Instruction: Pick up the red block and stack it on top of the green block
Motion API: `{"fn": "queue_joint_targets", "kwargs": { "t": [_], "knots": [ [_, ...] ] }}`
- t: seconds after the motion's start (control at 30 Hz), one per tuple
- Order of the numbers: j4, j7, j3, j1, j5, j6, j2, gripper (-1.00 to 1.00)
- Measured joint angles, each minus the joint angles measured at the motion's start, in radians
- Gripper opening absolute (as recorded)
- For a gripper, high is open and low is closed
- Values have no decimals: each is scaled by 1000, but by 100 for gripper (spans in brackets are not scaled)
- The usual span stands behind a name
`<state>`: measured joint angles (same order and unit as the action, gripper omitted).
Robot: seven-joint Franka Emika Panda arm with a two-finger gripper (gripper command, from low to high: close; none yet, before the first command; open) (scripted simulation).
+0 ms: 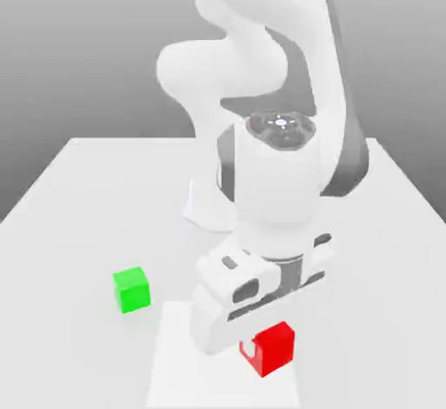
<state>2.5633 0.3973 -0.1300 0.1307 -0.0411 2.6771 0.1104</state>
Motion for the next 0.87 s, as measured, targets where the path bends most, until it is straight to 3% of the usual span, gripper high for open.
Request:
{"fn": "queue_joint_targets", "kwargs": {
  "t": [0.2,0.4,0.77,0.8,0.87],
  "knots": [
    [180,150,-89,-212,-119,-19,-206,-100],
    [368,246,-167,-362,-154,-13,-383,-100],
    [388,131,-213,-295,32,249,-137,-100],
    [388,118,-215,-285,51,269,-116,100],
    [388,118,-215,-275,51,269,-116,100]
  ]
}}
